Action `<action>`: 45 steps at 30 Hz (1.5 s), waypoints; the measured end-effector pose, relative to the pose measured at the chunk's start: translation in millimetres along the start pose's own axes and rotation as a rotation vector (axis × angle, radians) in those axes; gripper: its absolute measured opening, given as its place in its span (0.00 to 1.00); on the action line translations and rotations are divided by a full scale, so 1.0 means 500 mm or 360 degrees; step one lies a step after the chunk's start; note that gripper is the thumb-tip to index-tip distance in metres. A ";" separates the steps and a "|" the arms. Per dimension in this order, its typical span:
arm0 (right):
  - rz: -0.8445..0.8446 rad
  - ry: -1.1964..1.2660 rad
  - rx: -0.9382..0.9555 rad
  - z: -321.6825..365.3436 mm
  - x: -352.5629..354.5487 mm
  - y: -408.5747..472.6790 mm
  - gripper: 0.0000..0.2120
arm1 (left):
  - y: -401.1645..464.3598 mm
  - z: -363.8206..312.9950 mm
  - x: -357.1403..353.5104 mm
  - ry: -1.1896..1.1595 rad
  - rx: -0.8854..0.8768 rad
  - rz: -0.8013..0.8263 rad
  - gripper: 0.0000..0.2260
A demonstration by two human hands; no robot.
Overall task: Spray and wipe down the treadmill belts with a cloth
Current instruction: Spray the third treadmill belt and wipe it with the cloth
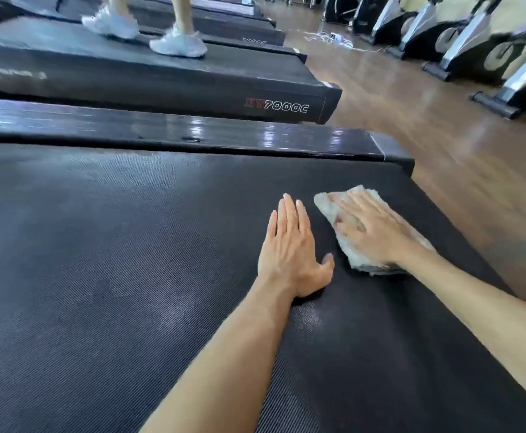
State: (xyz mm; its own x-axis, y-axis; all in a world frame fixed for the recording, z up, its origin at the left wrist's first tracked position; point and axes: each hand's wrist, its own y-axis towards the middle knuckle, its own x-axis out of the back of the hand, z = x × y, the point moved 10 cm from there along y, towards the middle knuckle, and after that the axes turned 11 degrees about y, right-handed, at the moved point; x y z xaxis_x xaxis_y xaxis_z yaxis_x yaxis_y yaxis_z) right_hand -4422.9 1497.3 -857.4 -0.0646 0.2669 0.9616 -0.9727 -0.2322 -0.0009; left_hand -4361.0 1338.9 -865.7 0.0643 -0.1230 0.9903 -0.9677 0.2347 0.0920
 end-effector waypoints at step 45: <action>0.0038 0.0138 -0.0177 0.539 -0.169 -0.006 0.31 | -0.701 0.642 0.182 0.0141 0.0583 -0.0076 0.45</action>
State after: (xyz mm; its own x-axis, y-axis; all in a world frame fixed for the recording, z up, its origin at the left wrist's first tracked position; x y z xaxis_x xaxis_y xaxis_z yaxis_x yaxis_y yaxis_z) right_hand -4354.5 1223.6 -864.5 -0.1022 0.3434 0.9336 -0.9890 -0.1357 -0.0584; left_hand -4094.1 936.0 -841.1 0.1169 -0.0376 0.9924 -0.9851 -0.1314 0.1111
